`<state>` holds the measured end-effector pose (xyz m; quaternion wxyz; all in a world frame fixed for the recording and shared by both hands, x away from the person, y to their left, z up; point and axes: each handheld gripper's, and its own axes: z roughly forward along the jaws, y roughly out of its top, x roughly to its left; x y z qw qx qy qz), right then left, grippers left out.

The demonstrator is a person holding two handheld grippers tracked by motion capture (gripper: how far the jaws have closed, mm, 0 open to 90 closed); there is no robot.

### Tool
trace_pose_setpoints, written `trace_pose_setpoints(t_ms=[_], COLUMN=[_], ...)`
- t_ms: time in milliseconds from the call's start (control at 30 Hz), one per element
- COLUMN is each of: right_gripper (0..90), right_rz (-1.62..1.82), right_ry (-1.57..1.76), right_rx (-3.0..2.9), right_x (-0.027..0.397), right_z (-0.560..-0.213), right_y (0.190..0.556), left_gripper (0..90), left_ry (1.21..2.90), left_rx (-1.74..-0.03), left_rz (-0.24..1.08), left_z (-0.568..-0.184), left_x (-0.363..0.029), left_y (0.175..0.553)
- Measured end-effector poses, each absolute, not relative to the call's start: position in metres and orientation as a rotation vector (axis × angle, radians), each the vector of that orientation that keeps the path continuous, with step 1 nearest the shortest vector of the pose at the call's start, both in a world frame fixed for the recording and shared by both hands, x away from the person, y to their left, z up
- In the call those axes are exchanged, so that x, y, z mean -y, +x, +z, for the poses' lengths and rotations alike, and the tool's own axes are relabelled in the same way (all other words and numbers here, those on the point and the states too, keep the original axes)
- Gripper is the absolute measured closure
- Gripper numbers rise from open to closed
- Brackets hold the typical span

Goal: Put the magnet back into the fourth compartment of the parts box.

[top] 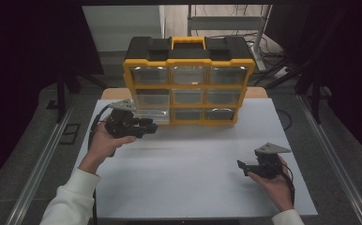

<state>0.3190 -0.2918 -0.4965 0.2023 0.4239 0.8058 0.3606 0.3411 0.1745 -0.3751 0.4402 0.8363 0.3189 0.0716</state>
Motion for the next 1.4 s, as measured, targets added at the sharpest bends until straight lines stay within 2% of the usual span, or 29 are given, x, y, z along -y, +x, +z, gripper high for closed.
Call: trace_pose_setpoints(t_ms=[600, 1400], right_gripper=[16.1, 16.0], right_rz=[0.999, 0.992], right_ry=[1.183, 1.181], right_rx=[-2.250, -2.254], right_x=[0.292, 0.292], right_z=[-0.497, -0.497], right_y=[0.319, 0.319], left_gripper=[62.0, 62.0], left_ry=[2.066, 2.081], left_rx=[-0.802, -0.819], left_rz=[0.148, 0.222], left_z=[-0.365, -0.342], left_x=[-0.177, -0.178], left_y=[0.360, 0.386])
